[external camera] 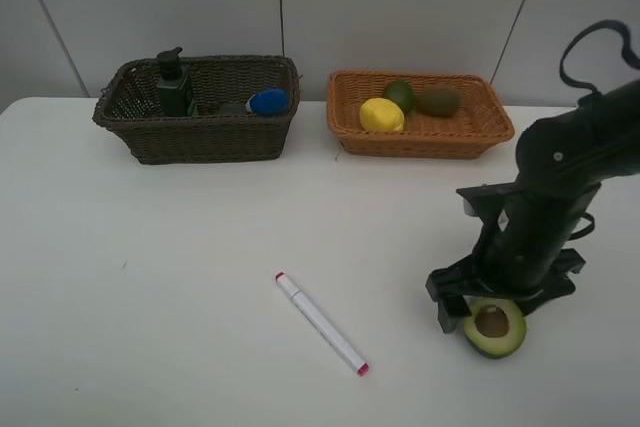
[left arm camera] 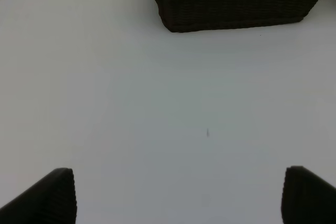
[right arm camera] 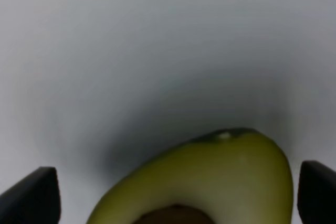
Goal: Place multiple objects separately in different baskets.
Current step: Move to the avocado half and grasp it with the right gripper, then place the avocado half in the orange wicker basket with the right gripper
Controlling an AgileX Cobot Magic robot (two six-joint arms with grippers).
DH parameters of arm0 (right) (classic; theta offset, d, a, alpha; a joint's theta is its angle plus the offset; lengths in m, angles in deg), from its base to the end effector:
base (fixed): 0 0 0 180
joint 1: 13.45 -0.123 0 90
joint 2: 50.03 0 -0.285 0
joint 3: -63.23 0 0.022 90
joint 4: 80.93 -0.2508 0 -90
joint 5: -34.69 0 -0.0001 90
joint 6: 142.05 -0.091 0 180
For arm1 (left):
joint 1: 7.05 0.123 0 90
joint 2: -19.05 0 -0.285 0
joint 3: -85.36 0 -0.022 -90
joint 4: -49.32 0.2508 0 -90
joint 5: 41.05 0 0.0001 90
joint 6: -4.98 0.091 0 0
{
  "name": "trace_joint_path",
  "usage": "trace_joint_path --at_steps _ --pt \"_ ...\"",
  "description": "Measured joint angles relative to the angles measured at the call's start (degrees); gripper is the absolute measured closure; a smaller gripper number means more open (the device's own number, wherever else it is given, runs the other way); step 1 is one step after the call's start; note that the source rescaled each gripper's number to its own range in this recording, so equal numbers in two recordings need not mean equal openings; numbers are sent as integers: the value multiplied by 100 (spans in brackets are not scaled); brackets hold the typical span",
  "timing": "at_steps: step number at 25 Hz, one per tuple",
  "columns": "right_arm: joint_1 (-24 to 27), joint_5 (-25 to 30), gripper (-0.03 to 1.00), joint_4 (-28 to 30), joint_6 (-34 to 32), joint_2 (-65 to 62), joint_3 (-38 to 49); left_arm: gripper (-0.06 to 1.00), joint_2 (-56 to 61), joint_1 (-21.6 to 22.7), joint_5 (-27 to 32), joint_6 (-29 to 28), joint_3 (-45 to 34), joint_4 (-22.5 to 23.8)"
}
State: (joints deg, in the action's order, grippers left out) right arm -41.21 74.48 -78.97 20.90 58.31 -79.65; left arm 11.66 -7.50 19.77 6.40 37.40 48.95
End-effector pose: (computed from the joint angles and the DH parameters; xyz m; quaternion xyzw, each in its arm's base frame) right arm 0.2147 0.1108 0.1088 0.1068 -0.9932 0.0270 0.0384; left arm -0.0072 -0.0005 0.2801 0.0140 0.8487 0.0012 0.5287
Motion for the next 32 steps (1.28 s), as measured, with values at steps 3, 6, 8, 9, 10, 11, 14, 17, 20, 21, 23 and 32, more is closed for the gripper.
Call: trace_joint_path --at_steps 3,6,8,9,10,11,14,17,20,21,23,32 --pt "0 0 -2 0 0 96 0 -5 0 0 0 0 0 0" --pt "0 19 -2 0 84 103 0 -5 0 0 0 0 0 0" --pt "0 92 -2 0 112 103 0 -5 0 0 0 0 0 0" --pt "0 120 -2 0 119 103 0 -5 0 0 0 0 0 0" --pt "0 147 -1 0 132 103 0 -5 0 0 0 0 0 0" --pt "0 171 2 0 132 103 0 -5 0 0 0 0 0 0" --pt "0 262 20 0 132 103 0 -5 0 0 0 0 0 0" --pt "0 289 29 5 132 103 0 -5 0 0 0 0 0 0" --pt "0 339 29 16 132 91 0 -5 0 0 0 0 0 0" --pt "0 373 29 18 132 54 0 -5 0 0 0 0 0 0" --pt "0 465 29 24 132 -123 -12 -5 0 0 0 0 0 0" --pt "407 1321 29 627 372 -783 -2271 -5 0 0 0 0 0 0"
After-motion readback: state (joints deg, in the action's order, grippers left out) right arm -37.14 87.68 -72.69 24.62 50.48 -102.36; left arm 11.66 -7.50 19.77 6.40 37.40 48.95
